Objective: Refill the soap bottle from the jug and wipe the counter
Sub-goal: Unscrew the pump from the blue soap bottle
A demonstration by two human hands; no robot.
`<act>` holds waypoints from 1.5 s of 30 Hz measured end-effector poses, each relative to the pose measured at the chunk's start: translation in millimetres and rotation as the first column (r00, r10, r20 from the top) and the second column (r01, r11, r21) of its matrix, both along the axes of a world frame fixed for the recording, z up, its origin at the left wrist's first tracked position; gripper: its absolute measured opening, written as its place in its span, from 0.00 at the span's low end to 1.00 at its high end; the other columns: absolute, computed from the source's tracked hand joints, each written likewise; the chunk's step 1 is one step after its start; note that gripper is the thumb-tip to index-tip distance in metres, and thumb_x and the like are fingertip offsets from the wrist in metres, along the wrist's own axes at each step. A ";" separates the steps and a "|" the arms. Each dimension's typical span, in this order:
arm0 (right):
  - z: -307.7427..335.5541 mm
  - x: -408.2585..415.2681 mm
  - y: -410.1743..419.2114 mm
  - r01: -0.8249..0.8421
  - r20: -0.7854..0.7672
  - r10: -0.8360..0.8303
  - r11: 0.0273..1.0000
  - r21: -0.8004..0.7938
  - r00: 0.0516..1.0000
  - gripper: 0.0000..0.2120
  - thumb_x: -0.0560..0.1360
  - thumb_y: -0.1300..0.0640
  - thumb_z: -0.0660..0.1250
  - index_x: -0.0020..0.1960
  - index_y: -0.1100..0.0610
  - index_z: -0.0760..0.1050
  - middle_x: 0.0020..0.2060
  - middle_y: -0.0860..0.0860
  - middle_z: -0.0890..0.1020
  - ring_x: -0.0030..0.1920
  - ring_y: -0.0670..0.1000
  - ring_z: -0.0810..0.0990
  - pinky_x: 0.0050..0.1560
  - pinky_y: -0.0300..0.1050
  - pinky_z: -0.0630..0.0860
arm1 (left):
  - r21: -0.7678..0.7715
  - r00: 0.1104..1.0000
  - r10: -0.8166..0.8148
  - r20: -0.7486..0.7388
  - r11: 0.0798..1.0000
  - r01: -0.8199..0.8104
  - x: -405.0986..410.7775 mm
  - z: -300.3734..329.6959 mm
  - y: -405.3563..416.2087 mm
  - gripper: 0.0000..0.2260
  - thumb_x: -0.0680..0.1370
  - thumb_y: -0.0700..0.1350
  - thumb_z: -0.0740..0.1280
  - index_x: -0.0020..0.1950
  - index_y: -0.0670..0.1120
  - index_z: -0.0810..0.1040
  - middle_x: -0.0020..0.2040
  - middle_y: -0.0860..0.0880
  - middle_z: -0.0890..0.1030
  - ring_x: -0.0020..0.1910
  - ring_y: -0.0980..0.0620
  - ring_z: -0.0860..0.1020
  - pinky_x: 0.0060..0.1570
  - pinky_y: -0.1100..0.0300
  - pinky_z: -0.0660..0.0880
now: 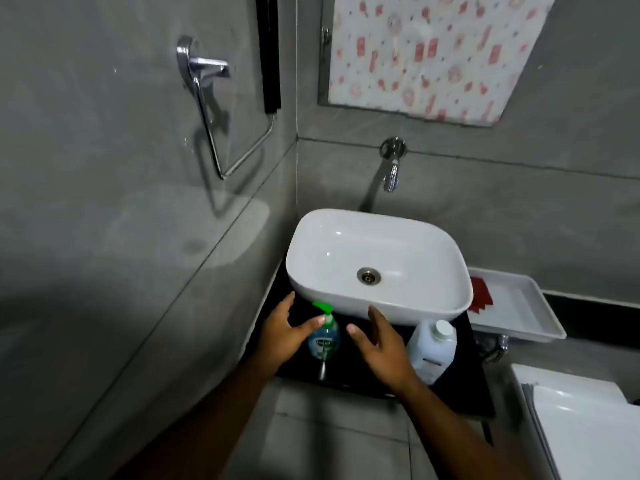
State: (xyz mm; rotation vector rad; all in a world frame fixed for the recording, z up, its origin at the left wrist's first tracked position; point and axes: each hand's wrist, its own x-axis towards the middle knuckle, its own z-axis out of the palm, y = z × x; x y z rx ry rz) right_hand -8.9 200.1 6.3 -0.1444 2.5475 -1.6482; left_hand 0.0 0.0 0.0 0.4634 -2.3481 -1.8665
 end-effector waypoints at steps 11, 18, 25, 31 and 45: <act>-37.4 -40.4 -16.5 -0.317 0.085 0.312 0.946 0.059 0.946 0.36 0.68 0.55 0.76 0.72 0.51 0.64 0.63 0.38 0.71 0.62 0.35 0.70 0.61 0.30 0.66 | -0.110 0.976 -0.166 0.143 0.977 0.182 -20.3 -17.6 23.8 0.21 0.75 0.44 0.70 0.68 0.46 0.71 0.62 0.47 0.76 0.63 0.48 0.74 0.53 0.71 0.69; -53.1 -66.4 -16.9 -0.408 0.033 0.408 0.899 0.156 0.912 0.22 0.73 0.60 0.70 0.67 0.57 0.72 0.59 0.53 0.80 0.58 0.47 0.77 0.57 0.37 0.71 | -0.119 0.991 -0.048 0.127 0.991 0.063 -27.0 -18.9 34.8 0.15 0.73 0.44 0.72 0.59 0.48 0.79 0.53 0.49 0.81 0.58 0.47 0.78 0.57 0.61 0.73; -56.0 -74.0 -13.6 -0.453 0.039 0.454 0.874 0.176 0.890 0.19 0.75 0.58 0.68 0.65 0.56 0.73 0.55 0.49 0.80 0.55 0.48 0.78 0.54 0.34 0.70 | -0.099 0.988 0.133 0.078 0.987 -0.125 -25.7 -20.6 48.5 0.12 0.66 0.47 0.78 0.46 0.56 0.80 0.51 0.57 0.82 0.56 0.56 0.77 0.57 0.66 0.73; -58.8 -70.7 -16.7 -0.455 -0.018 0.467 0.868 0.198 0.884 0.16 0.73 0.65 0.65 0.60 0.55 0.75 0.50 0.47 0.81 0.51 0.48 0.80 0.47 0.28 0.70 | -0.041 0.951 0.295 0.090 0.955 -0.292 -16.1 -25.8 54.8 0.35 0.55 0.54 0.82 0.57 0.53 0.69 0.56 0.55 0.76 0.56 0.56 0.75 0.50 0.70 0.74; -66.2 -70.3 -19.7 -0.414 -0.019 0.427 0.886 0.207 0.904 0.24 0.71 0.58 0.73 0.65 0.55 0.72 0.53 0.45 0.79 0.52 0.41 0.75 0.53 0.33 0.68 | 0.035 0.965 0.261 -0.001 0.965 -0.261 6.5 -24.0 54.9 0.22 0.71 0.43 0.74 0.62 0.56 0.75 0.62 0.55 0.76 0.62 0.57 0.73 0.58 0.68 0.72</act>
